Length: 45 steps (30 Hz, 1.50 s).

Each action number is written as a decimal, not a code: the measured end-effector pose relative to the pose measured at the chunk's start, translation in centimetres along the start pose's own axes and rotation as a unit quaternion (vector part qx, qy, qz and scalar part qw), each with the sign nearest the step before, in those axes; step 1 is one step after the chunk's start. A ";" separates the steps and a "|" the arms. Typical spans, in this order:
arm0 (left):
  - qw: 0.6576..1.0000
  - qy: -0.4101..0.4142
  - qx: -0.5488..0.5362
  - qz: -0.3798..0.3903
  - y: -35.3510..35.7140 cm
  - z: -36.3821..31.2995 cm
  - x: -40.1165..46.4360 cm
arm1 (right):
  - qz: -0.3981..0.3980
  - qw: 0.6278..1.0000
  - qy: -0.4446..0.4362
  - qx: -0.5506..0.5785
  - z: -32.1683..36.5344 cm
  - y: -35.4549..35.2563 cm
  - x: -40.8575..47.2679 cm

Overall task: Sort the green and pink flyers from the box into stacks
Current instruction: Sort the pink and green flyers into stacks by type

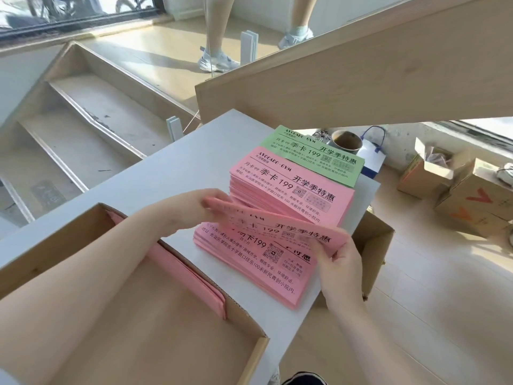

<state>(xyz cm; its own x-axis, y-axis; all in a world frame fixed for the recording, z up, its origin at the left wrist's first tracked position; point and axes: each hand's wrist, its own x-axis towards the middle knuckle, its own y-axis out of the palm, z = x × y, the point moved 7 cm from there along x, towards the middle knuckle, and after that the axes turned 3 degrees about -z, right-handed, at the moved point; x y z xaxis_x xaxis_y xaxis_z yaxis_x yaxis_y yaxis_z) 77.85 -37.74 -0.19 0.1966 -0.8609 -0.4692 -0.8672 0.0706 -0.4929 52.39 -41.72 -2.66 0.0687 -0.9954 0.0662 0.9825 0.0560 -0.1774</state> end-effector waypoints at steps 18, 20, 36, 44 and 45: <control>0.997 0.082 -0.010 -0.009 0.4 -1.6 -0.3 | 0.072 0.996 -0.018 -0.045 -1.5 0.2 -1.8; 0.997 0.051 0.057 0.012 1.0 -0.6 0.1 | 0.082 0.990 0.013 -0.117 -3.1 0.7 -1.8; 0.990 -0.011 0.137 0.018 -0.5 1.7 1.1 | 0.262 0.933 0.220 -0.114 -1.6 0.8 -2.4; 0.952 -0.007 0.304 -0.029 -0.1 1.4 2.8 | 0.244 0.852 0.119 -0.448 -2.9 -0.4 -0.8; 0.945 -0.013 0.326 -0.031 -0.1 1.6 2.8 | 0.249 0.849 0.120 -0.451 -3.1 -0.4 -0.9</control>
<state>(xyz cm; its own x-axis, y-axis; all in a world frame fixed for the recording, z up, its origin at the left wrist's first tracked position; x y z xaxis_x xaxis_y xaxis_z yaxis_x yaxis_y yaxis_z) 79.20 -39.36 -2.59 0.2560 -0.8618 -0.4379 -0.3889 0.3230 -0.8628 51.43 -41.12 -5.69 0.2930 -0.8586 -0.4207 0.3023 0.5006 -0.8112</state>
